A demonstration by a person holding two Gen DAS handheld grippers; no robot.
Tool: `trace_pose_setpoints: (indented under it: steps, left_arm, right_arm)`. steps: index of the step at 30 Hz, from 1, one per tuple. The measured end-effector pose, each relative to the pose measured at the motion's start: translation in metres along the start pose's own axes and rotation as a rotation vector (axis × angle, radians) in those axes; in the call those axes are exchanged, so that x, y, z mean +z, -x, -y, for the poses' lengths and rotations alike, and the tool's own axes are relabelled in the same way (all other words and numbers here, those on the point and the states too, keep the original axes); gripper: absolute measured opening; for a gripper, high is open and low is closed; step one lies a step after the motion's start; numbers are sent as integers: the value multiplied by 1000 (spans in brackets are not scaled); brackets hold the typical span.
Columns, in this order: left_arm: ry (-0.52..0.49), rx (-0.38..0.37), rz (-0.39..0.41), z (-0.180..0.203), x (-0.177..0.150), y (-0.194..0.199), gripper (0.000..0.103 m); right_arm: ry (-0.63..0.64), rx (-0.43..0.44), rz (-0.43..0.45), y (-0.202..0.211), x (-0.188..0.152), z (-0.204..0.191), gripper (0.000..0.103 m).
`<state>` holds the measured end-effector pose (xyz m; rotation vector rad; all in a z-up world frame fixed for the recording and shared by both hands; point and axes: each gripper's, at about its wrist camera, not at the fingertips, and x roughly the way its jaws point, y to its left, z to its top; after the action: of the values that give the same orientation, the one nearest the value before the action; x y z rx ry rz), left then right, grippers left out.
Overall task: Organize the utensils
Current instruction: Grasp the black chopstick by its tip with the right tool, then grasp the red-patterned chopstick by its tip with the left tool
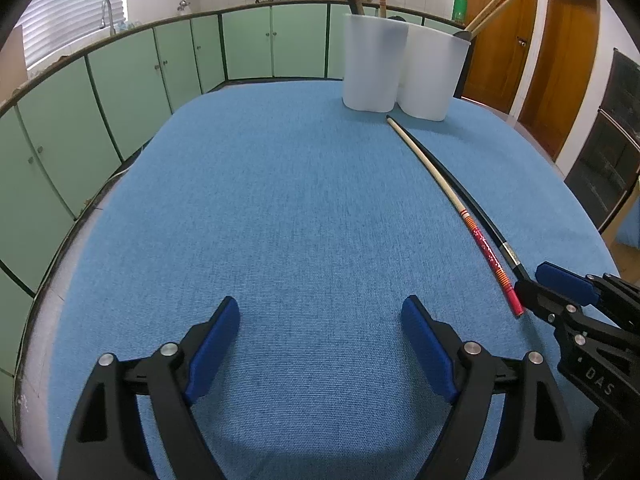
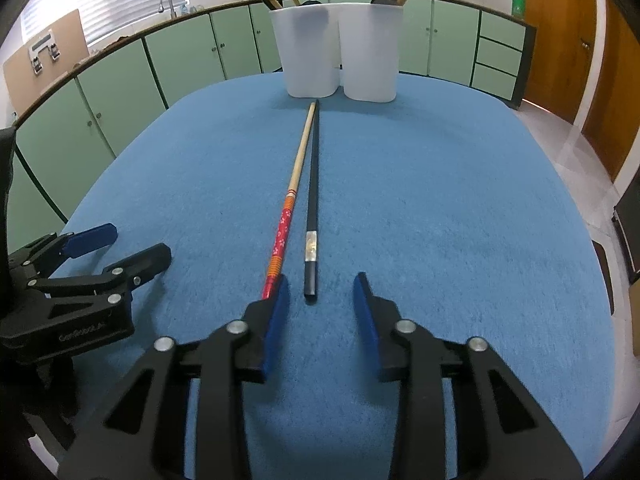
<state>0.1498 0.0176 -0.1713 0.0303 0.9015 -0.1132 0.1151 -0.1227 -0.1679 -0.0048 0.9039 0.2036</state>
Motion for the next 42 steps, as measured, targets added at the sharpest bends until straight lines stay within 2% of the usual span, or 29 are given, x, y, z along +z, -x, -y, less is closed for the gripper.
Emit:
trace_pose_setpoints:
  steps: [1, 3, 6, 11, 15, 19, 26, 30, 35, 42]
  left_arm:
    - [-1, 2, 0, 0, 0, 0, 82]
    - [-4, 6, -2, 1, 0, 0, 82]
    - [5, 2, 0, 2, 0, 1, 82]
    - [32, -52, 15, 9, 0, 6, 82]
    - [17, -93, 40, 29, 2, 12, 82]
    - [-16, -125, 40, 55, 4, 12, 81]
    - [-16, -121, 17, 81, 4, 2, 79]
    - [-25, -76, 7, 87, 3, -3, 75]
    - [-21, -21, 11, 89, 4, -4, 63]
    - [-34, 16, 22, 94, 2, -1, 37]
  right_arm:
    - [0, 3, 1, 0, 0, 0, 12]
    - [-4, 22, -2, 0, -1, 1, 6]
    - [-20, 23, 5, 3, -1, 7, 6]
    - [-45, 5, 40, 19, -9, 25, 6]
    - [-81, -32, 29, 22, -15, 47, 6]
    - [-154, -20, 20, 23, -19, 71, 6]
    - [-162, -31, 19, 24, -20, 79, 6]
    - [-157, -36, 23, 23, -21, 77, 6]
    - [-158, -38, 25, 23, -21, 76, 6]
    - [-144, -49, 23, 23, -21, 73, 6]
